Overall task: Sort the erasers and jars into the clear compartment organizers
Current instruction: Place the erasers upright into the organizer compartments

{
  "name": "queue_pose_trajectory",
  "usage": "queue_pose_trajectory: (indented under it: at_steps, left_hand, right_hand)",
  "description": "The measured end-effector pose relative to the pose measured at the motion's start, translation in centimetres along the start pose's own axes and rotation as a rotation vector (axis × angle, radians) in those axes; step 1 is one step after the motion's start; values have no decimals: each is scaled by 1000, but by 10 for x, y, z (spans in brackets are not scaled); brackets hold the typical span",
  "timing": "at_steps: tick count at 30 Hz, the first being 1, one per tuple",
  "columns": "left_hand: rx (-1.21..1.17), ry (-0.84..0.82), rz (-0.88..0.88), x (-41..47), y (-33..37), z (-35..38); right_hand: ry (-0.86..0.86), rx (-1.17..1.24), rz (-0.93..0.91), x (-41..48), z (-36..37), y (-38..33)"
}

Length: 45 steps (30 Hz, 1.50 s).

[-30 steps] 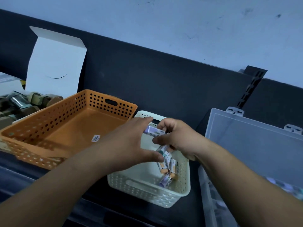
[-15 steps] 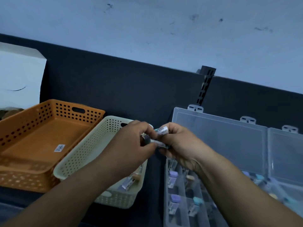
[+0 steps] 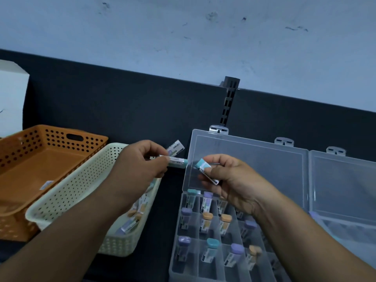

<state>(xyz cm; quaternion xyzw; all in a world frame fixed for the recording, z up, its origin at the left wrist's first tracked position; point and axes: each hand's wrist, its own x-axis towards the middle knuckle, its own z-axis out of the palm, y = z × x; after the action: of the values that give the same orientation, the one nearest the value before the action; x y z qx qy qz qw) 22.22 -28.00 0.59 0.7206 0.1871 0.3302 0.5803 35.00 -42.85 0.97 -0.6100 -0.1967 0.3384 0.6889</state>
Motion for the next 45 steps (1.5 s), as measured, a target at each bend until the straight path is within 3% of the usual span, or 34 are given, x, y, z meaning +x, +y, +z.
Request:
queue_pose_trajectory:
  at_steps: [6, 12, 24, 39, 45]
  left_hand:
    - [31, -8, -14, -2, -2, 10]
    - [60, -7, -28, -2, -4, 10]
    - [101, -30, -37, -1, -10, 3]
    - [119, -56, -65, -4, -11, -6]
    - [115, -80, -68, -6, -13, -5]
  right_hand:
    - [-49, -350, -139, 0, -12, 1]
    - [46, -573, -259, 6, -20, 5]
    - [18, -1161, -259, 15, -10, 23]
    - [-92, -1350, -109, 21, 3, 37]
    - [-109, -1276, -74, 19, 0, 32]
